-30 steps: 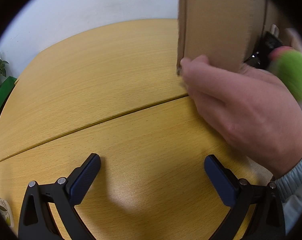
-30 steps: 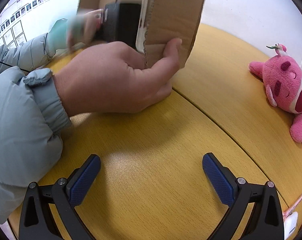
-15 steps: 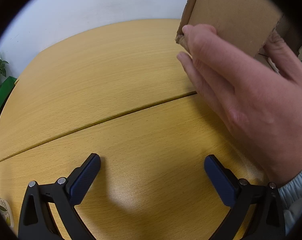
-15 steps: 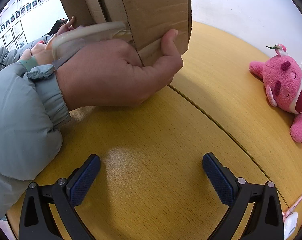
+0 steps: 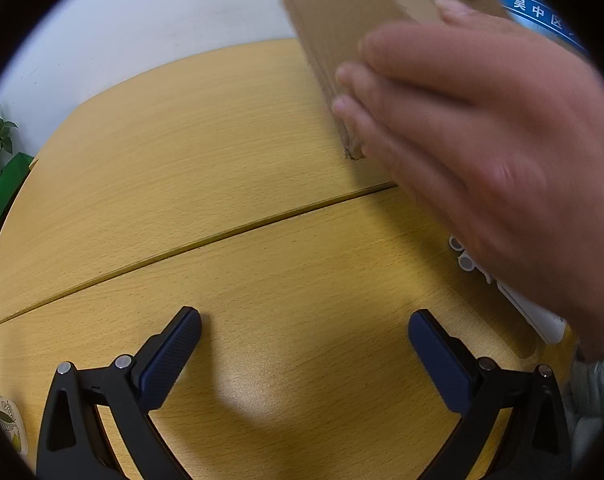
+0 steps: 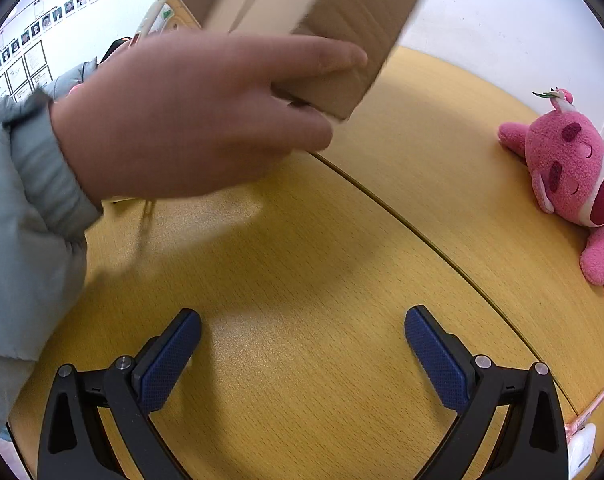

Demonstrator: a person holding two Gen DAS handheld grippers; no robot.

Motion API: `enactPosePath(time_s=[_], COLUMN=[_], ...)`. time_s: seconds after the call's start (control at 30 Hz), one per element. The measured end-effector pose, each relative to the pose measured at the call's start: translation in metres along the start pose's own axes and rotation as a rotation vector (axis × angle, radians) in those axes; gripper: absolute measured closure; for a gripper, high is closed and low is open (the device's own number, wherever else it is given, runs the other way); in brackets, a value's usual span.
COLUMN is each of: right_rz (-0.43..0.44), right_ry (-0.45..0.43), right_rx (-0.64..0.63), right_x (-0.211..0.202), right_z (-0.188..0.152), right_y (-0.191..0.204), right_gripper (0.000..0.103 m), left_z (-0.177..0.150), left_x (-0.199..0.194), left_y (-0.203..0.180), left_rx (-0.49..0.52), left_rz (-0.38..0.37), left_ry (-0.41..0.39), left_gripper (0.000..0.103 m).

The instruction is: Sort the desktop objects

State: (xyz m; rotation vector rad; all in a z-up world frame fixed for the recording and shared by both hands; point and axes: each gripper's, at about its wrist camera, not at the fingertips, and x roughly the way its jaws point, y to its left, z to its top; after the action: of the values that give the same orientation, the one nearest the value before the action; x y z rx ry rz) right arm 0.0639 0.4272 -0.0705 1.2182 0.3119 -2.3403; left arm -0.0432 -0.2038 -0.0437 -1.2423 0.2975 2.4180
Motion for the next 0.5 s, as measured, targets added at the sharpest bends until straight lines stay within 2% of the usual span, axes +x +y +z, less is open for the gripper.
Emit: enactPosePath(time_s=[0.5], right_rz=[-0.009], right_ry=[-0.001], right_rx=[0.013], right_x=[0.0004], right_z=[-0.0001], right_y=[-0.0005], right_gripper=[0.0], left_z=[-0.0004], left_x=[-0.0007], left_y=[-0.0016], left_rx=[0.001], left_rz=[0.001], left_ry=[-0.001], left_gripper=[0.0])
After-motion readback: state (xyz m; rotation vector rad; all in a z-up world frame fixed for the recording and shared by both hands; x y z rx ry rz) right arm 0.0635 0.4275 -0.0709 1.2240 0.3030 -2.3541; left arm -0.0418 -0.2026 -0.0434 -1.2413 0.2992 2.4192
